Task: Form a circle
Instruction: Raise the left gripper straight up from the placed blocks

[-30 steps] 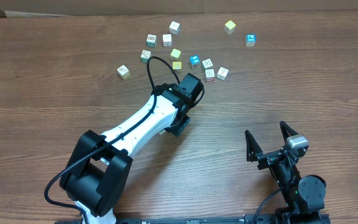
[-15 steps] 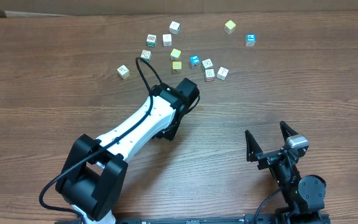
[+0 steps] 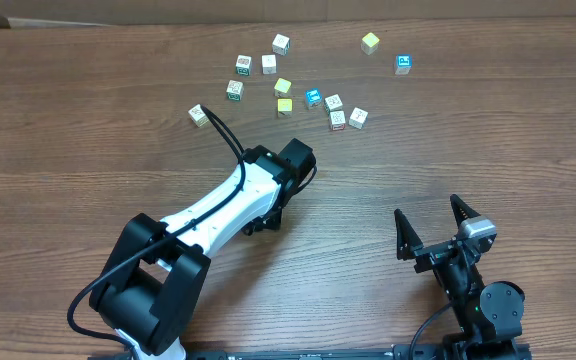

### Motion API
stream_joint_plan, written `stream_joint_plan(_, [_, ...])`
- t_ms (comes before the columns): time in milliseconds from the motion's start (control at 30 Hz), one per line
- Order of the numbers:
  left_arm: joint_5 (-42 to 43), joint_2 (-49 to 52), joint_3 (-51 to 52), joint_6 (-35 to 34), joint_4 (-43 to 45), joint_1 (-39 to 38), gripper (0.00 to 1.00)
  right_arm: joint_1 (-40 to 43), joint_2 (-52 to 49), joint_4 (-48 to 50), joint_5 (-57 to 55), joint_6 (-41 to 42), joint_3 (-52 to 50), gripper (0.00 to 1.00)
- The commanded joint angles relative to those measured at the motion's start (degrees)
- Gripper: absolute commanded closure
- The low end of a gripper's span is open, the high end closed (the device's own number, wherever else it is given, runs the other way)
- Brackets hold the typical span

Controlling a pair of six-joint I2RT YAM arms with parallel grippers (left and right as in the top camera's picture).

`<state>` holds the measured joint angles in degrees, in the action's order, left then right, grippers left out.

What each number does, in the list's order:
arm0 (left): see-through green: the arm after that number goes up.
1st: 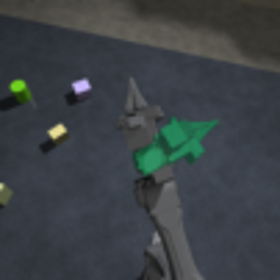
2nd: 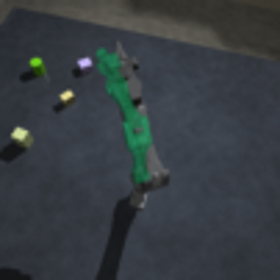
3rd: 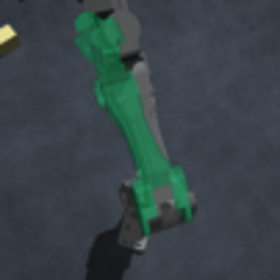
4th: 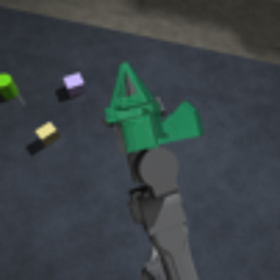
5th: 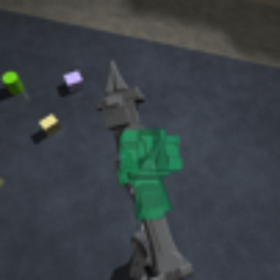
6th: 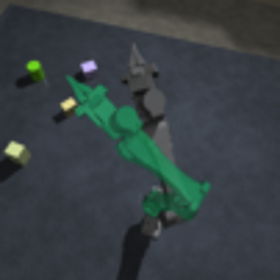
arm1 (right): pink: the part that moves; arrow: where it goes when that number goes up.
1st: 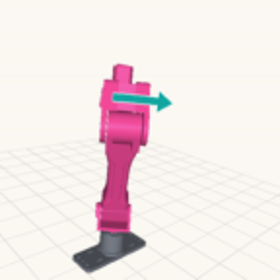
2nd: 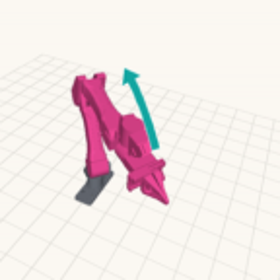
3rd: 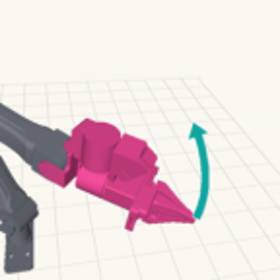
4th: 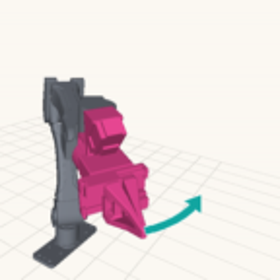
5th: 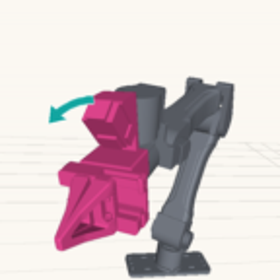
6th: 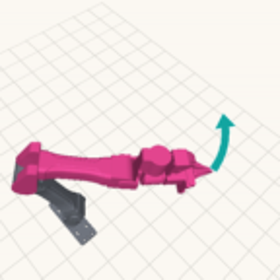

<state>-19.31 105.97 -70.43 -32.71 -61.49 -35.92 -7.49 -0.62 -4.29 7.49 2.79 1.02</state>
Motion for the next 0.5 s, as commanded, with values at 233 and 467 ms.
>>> stream_joint_plan(233, [-2.3, -1.7, 2.0, -2.0, 6.1, -0.1, 0.96, 0.3, 0.5, 0.3, -0.1, -0.3, -0.6, 0.0])
stream_joint_plan(467, [-2.3, -1.7, 2.2, -2.0, 6.3, -0.1, 0.96, 0.3, 0.5, 0.3, -0.1, -0.3, -0.6, 0.0])
